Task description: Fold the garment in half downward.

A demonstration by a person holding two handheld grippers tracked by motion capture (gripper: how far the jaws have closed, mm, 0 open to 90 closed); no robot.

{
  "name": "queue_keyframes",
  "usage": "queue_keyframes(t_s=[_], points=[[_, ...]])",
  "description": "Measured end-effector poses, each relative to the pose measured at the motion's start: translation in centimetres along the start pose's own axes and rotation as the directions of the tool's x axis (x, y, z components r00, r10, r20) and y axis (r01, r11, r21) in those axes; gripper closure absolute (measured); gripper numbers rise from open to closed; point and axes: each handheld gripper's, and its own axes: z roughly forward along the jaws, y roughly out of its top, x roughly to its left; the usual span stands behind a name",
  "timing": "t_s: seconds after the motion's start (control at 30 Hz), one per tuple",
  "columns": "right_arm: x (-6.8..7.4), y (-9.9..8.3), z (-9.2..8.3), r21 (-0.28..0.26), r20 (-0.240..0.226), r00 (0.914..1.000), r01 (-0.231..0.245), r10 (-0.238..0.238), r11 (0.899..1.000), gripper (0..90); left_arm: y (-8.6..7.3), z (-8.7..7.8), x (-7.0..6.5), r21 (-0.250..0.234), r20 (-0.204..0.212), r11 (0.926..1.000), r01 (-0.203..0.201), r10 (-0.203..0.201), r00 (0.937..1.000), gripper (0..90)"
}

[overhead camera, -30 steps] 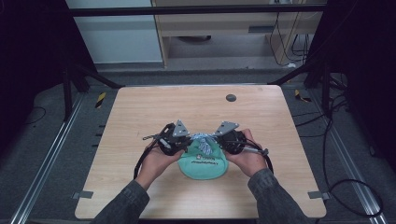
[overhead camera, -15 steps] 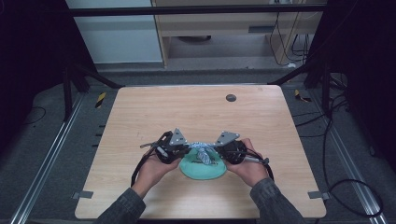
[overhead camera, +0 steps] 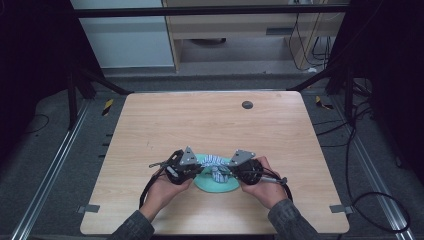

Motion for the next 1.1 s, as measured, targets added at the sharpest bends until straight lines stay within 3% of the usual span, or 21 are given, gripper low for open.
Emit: queue_keyframes(t_s=[0.37, 0.77, 0.97, 1.1], points=[[0.9, -0.4, 0.1, 0.008, -0.019, 0.9998, 0.006, -0.005, 1.000, 79.5, -0.9, 0.0, -0.3, 0.005, 0.014, 1.0000, 0.007, -0.007, 0.9999, 83.8], [0.8, 0.0, 0.7, 0.018, -0.022, 0.9993, -0.030, 0.030, 0.999, 59.8, -1.1, -0.1, -0.3, -0.008, 0.023, 1.0000, 0.004, -0.004, 0.9997, 84.2], [1.2, 0.1, 0.8, 0.021, -0.034, 0.9993, -0.016, 0.017, 1.000, 71.1, -1.3, -0.2, -0.6, -0.012, 0.030, 0.9999, 0.002, -0.002, 0.9996, 83.7], [1.7, 0.0, 0.4, 0.016, -0.037, 0.9993, -0.005, 0.005, 1.000, 69.1, -1.7, -0.2, -0.9, -0.002, 0.032, 1.0000, -0.008, 0.008, 0.9995, 82.8]])
